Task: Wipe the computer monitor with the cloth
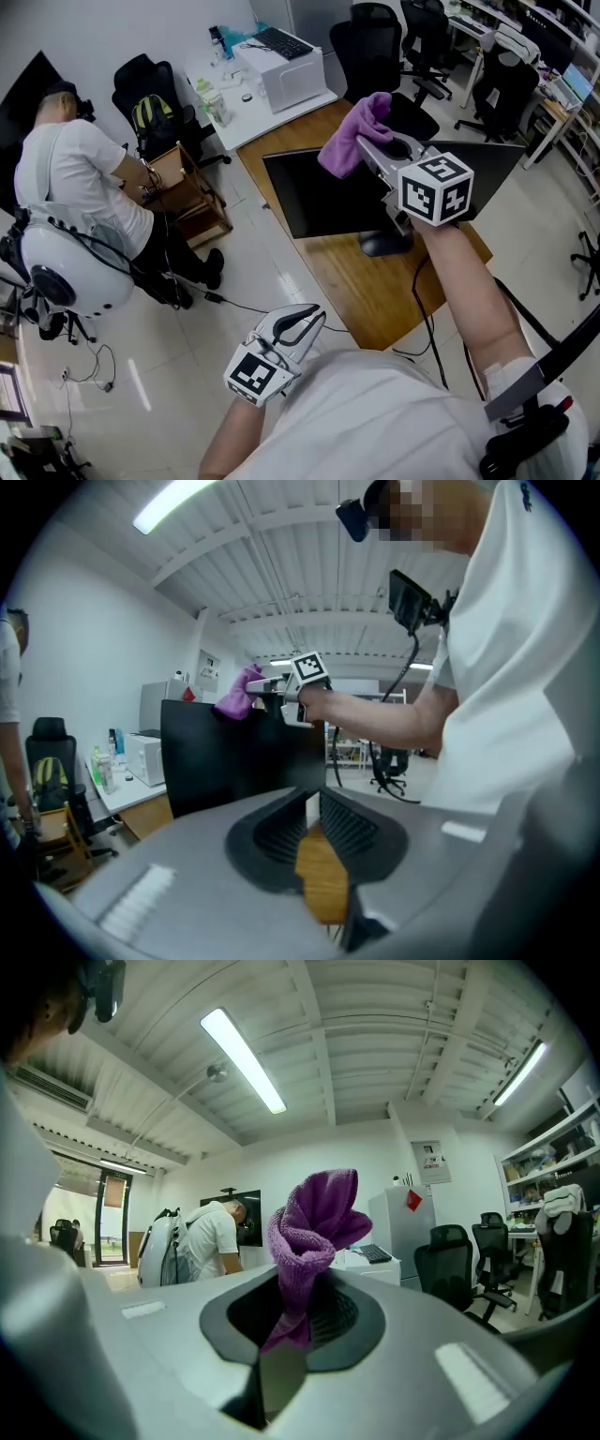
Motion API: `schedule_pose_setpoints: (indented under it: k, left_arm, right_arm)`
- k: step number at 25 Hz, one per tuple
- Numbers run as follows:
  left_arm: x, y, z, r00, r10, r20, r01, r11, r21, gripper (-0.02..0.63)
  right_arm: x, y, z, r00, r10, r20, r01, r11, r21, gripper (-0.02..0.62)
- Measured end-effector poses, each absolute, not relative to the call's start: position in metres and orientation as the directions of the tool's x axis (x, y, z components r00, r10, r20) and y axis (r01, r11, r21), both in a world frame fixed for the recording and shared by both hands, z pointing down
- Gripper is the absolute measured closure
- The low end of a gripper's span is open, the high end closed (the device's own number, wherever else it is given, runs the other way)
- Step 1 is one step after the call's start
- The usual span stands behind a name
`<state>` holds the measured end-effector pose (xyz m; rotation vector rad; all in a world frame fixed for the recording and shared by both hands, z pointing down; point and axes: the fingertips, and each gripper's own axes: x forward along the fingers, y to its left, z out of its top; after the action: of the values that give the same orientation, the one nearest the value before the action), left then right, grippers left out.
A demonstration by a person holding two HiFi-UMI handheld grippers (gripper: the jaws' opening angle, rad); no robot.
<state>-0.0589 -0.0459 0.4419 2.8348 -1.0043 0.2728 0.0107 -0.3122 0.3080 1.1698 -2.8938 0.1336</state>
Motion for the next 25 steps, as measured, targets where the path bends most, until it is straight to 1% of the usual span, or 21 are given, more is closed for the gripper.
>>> schedule_pose_setpoints:
  k: [10, 21, 25]
  left_arm:
    - [-0.032, -0.052, 0.444, 0.782, -0.592, 0.196, -0.606, -0.795, 0.021, 0.541]
    - [0.0, -0.053, 0.443, 0.8, -0.557, 0.224, -0.577, -0.816, 0.031, 0.541]
    - [0.014, -0.054, 0.443, 0.808, -0.548, 0.216, -0.567, -0.823, 0.03, 0.541]
  right_arm:
    - [0.053, -0.315, 0.307, -0.693, -0.72, 0.035, -0.721, 0.689, -0.081, 0.545]
    - [0.115, -0.318, 0.305, -0.64, -0.768, 0.032, -0.768, 0.636, -0.076, 0.545]
    - [0.139, -0.32, 0.304, -0.619, -0.785, 0.033, -0.784, 0.616, -0.075, 0.545]
